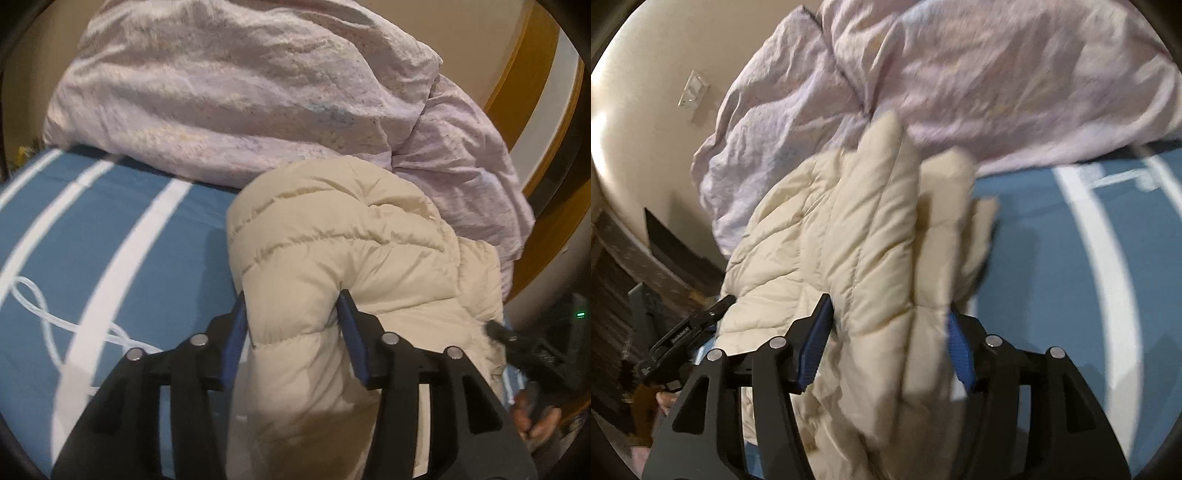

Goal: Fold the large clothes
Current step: 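Lift and roll the jacket bundle over with both tools, folding it in half, then press and tuck the folded jacket bundle edges with both tools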

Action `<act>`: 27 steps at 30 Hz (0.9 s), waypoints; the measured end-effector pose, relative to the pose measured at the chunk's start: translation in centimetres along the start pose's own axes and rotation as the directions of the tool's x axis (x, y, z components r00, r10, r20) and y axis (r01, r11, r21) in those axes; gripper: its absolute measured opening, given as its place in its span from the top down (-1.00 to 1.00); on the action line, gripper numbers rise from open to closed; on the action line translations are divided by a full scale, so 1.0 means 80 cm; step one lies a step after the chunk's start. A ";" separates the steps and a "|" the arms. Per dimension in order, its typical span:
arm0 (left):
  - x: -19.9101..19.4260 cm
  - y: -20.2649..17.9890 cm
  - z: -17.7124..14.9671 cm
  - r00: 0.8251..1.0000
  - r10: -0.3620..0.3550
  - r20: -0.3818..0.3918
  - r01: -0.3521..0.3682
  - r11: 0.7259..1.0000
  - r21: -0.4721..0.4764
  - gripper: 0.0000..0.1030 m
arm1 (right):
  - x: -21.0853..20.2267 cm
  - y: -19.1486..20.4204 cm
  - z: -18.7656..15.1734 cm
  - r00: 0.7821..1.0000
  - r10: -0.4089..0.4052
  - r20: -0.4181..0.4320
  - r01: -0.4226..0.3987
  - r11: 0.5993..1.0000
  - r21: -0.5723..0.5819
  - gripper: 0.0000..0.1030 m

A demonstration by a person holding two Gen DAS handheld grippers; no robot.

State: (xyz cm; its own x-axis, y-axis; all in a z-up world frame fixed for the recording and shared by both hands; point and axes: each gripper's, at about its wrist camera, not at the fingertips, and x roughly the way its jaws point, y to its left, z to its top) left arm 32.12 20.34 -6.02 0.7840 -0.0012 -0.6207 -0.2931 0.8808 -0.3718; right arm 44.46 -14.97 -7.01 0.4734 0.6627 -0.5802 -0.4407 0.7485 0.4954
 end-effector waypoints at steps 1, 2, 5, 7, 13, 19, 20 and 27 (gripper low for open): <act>-0.004 -0.002 0.000 1.000 0.018 0.006 -0.018 1.000 0.010 0.01 | -0.010 0.001 0.001 0.999 -0.025 0.021 0.025 1.000 -0.008 -0.15; -0.006 -0.005 0.001 0.999 0.033 0.011 -0.033 0.999 0.019 -0.01 | -0.020 0.004 0.002 0.998 -0.043 0.043 0.044 0.999 -0.017 -0.15; -0.020 -0.012 0.001 0.996 0.078 0.035 -0.079 0.996 0.049 -0.07 | -0.038 0.020 0.006 0.995 -0.048 0.088 0.053 0.997 -0.050 -0.15; -0.029 -0.023 0.003 0.994 0.097 0.060 -0.101 0.992 0.072 -0.14 | -0.041 0.035 0.008 0.994 -0.040 0.101 0.048 0.996 -0.078 -0.15; -0.043 -0.064 0.000 0.983 0.146 0.110 -0.164 0.971 0.174 -0.41 | -0.013 0.093 0.006 0.993 -0.071 0.093 0.090 0.971 -0.221 -0.12; -0.024 -0.092 0.001 0.978 0.171 0.118 -0.194 0.957 0.216 -0.46 | 0.021 0.127 0.007 0.972 -0.169 0.163 0.214 0.924 -0.316 -0.08; -0.019 -0.095 0.003 0.977 0.180 0.118 -0.202 0.954 0.220 -0.46 | 0.026 0.131 0.009 0.965 -0.188 0.185 0.241 0.913 -0.330 -0.08; 0.026 -0.102 0.011 0.956 0.269 0.114 -0.290 0.919 0.266 -0.47 | 0.070 0.121 0.019 0.936 -0.298 0.189 0.347 0.875 -0.338 -0.08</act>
State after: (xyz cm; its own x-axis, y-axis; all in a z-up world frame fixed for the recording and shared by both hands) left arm 36.62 13.57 -3.70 0.7335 0.2897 -0.6148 -0.3515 0.9360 0.0218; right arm 44.01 -4.00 -4.50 0.7184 0.4011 -0.5684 -0.4790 0.8777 0.0140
